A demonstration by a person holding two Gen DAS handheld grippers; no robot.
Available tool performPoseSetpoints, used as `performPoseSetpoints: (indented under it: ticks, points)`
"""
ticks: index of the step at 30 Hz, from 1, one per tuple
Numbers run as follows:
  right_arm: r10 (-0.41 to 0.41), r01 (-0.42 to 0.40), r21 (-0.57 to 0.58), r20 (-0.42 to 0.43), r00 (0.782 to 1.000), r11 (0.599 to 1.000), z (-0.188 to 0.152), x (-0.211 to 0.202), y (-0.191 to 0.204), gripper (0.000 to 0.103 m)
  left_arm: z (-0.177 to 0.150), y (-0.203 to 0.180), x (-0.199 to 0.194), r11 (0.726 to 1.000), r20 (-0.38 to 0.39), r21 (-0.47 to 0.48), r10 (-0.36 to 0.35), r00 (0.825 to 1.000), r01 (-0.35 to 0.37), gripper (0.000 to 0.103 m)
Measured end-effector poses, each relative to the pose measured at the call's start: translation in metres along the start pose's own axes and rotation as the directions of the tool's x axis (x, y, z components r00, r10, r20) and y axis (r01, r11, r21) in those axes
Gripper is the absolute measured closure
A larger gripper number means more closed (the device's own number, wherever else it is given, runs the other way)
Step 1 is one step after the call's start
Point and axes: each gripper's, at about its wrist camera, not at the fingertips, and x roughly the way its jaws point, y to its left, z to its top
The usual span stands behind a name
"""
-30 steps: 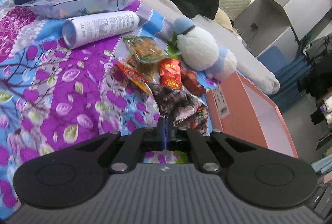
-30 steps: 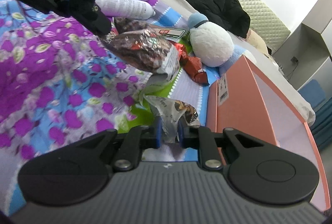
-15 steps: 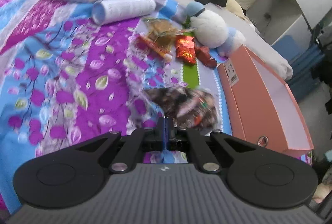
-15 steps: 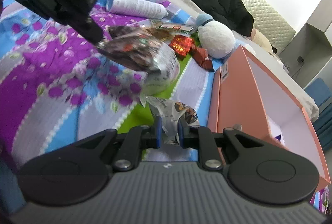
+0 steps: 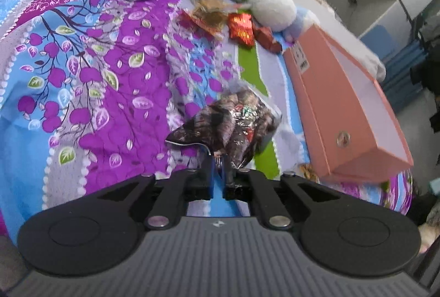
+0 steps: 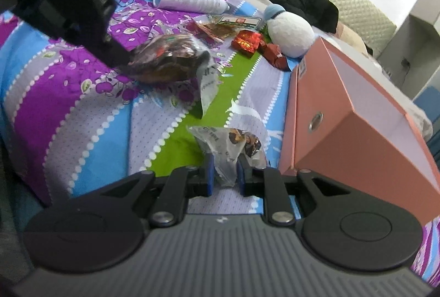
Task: Organize snacks
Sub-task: 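Lift the candy bag with the left gripper while the right gripper lifts the clear packet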
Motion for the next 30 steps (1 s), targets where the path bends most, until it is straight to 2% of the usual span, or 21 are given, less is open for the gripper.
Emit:
performPoseSetpoints:
  ticks: [1, 2, 3, 4, 5, 6, 7, 9, 11, 14, 18, 21, 26, 30]
  points:
    - [0.011, -0.011, 0.022, 0.005, 1.000, 1.000, -0.001, -0.002, -0.002, 0.074, -0.001, 0.000, -0.001, 1.000, -0.009, 0.011, -0.005, 1.000, 0.005, 0.095]
    - [0.022, -0.023, 0.053, 0.015, 1.000, 0.998, -0.001, -0.005, -0.005, 0.069, -0.002, 0.000, -0.002, 1.000, -0.016, 0.024, -0.011, 1.000, 0.011, 0.088]
    - [0.031, -0.033, 0.079, 0.022, 0.999, 0.996, -0.002, -0.007, -0.008, 0.067, -0.002, -0.001, -0.004, 0.999, -0.024, 0.040, -0.016, 1.000, 0.017, 0.075]
    - [0.041, -0.044, 0.098, 0.027, 0.999, 0.994, -0.002, -0.009, -0.010, 0.065, -0.002, -0.002, -0.006, 0.998, -0.032, 0.061, -0.013, 0.999, 0.015, 0.066]
    - [0.058, -0.062, 0.125, 0.034, 0.998, 0.990, -0.002, -0.011, -0.013, 0.065, -0.002, -0.004, -0.008, 0.996, -0.032, 0.084, -0.002, 0.999, 0.004, 0.049]
    - [0.071, -0.076, 0.150, 0.039, 0.997, 0.986, -0.003, -0.012, -0.015, 0.065, -0.003, -0.007, -0.010, 0.993, -0.025, 0.114, 0.021, 0.999, -0.018, 0.040]
    - [0.082, -0.088, 0.182, 0.043, 0.996, 0.979, -0.003, -0.012, -0.018, 0.063, -0.003, -0.009, -0.012, 0.990, -0.018, 0.140, 0.027, 0.999, -0.024, 0.039]
    - [0.087, -0.098, 0.244, 0.054, 0.995, 0.965, -0.004, -0.014, -0.025, 0.053, -0.001, -0.014, -0.015, 0.981, -0.012, 0.194, 0.007, 1.000, -0.005, 0.034]
    - [0.083, -0.099, 0.288, 0.069, 0.994, 0.952, -0.005, -0.015, -0.031, 0.037, 0.003, -0.020, -0.017, 0.968, -0.006, 0.250, 0.005, 1.000, -0.004, 0.028]
    - [0.070, -0.098, 0.347, 0.094, 0.993, 0.933, -0.005, -0.017, -0.039, 0.028, 0.010, -0.028, -0.016, 0.943, 0.030, 0.331, 0.000, 1.000, -0.010, 0.024]
    - [0.041, -0.078, 0.454, 0.090, 0.995, 0.887, -0.010, -0.009, -0.051, 0.026, 0.023, -0.035, -0.007, 0.920, 0.038, 0.391, -0.015, 0.999, -0.001, 0.024]
    - [0.069, -0.098, 0.530, 0.075, 0.995, 0.842, -0.013, 0.002, -0.060, 0.026, 0.032, -0.038, 0.004, 0.897, 0.034, 0.442, -0.024, 0.999, 0.006, 0.024]
    - [0.108, -0.115, 0.593, 0.048, 0.993, 0.797, -0.015, 0.021, -0.066, 0.026, 0.044, -0.040, 0.024, 0.862, 0.029, 0.507, -0.015, 0.999, -0.001, 0.024]
    - [0.149, -0.131, 0.634, 0.024, 0.988, 0.763, -0.017, 0.036, -0.067, 0.026, 0.050, -0.041, 0.041, 0.841, -0.008, 0.541, -0.010, 1.000, 0.013, 0.024]
